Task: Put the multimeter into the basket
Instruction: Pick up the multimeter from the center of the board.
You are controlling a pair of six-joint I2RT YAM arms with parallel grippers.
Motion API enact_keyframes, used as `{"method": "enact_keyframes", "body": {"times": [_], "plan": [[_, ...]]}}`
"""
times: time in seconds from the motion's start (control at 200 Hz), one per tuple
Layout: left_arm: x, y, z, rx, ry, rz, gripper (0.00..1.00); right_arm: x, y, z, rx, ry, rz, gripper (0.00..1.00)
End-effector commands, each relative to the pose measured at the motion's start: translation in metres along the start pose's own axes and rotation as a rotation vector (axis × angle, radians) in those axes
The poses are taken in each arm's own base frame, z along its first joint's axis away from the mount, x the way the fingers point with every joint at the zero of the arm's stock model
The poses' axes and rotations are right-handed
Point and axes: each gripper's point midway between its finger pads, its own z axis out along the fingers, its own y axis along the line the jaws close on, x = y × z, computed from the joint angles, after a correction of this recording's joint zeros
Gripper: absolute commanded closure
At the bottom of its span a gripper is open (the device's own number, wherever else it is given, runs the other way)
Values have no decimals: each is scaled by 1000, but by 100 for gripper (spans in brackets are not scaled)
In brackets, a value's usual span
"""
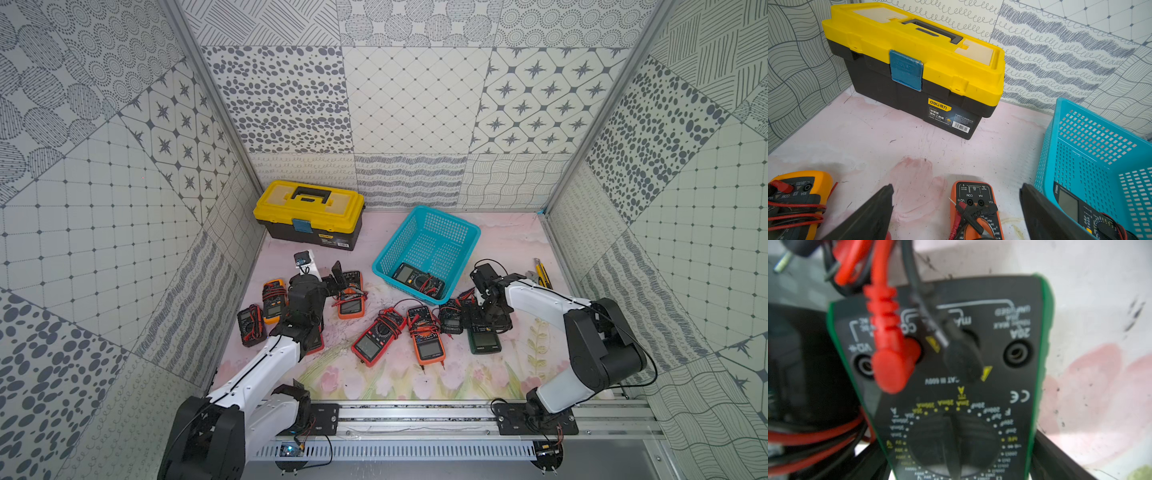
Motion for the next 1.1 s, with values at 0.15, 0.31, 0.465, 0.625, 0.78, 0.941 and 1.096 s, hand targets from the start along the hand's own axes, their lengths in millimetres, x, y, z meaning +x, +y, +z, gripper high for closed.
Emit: {"method": "enact_keyframes", "body": {"times": [0.15,0.31,0.465,0.625,0.78,0.941,1.096], "plan": [[-12,-2,-1,2,-34,-9,1,-9,-4,14,12,6,4,32],[-14,-3,-1,4,-39,-11,1,-15,-10,0,39,-39,-1,50],[-15,-4,-1,7,-40,-14,1,-27,-22,-24,101,-115,-1,75],[-16,-3,-1,-1,-45,-16,1,-36,-32,-53,144,-215,25,92],[-16,-1,-1,-7,-47,-17,1,-46,-40,-91,172,-326,46,100],[-15,-1,-1,-7,-45,-23,1,-60,-44,-135,190,-453,26,100],[-12,-3,-1,4,-40,-32,1,-91,-24,-175,118,-598,-68,100]]}}
